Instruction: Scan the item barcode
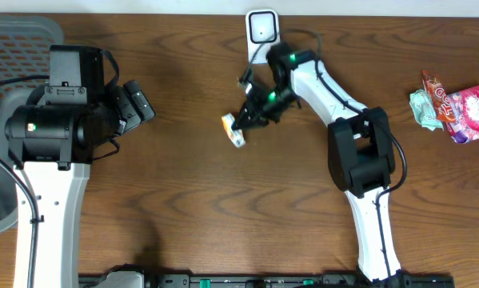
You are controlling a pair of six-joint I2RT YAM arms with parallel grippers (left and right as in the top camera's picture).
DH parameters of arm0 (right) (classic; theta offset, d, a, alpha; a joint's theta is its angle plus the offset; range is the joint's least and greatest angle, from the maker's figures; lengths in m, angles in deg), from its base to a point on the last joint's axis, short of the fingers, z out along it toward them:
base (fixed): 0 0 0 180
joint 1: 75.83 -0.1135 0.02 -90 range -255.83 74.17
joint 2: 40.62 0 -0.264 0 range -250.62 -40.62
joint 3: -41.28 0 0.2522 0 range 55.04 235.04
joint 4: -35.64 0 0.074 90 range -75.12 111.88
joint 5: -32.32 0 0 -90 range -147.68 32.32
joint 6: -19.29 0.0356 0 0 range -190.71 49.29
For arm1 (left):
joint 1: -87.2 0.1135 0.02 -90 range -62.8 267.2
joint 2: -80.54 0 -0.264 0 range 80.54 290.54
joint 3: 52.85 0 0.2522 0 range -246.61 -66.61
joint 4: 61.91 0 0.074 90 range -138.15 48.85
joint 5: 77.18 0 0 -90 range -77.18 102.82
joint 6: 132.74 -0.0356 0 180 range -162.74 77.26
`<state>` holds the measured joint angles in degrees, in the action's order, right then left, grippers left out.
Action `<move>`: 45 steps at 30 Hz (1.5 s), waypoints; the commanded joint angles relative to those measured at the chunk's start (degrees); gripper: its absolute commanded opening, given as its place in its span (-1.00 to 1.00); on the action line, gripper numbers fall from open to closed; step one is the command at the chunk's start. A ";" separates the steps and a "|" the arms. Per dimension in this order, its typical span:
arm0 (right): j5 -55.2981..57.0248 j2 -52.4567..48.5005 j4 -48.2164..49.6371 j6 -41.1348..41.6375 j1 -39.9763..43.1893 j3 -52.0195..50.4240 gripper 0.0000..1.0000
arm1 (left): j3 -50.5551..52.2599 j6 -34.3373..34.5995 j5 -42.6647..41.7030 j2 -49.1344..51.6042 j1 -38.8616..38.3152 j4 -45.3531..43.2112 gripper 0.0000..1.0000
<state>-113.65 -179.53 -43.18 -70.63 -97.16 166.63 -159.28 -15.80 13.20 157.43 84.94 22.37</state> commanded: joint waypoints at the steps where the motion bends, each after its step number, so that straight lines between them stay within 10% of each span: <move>1: -4.13 -0.07 2.29 -0.52 2.54 -4.85 -0.97 | -0.24 -0.79 0.74 0.22 0.22 0.22 0.96; 20: 25.42 5.20 -11.15 1.46 12.87 3.72 0.01 | -0.24 -0.79 0.74 0.22 0.22 0.22 0.96; 45: 32.00 4.63 2.58 5.70 -3.69 -2.47 -0.14 | -0.24 -0.79 0.74 0.22 0.22 0.22 0.96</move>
<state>-84.99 -175.46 -41.15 -67.70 -99.97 166.63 -159.28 -15.80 13.20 157.43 84.94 22.37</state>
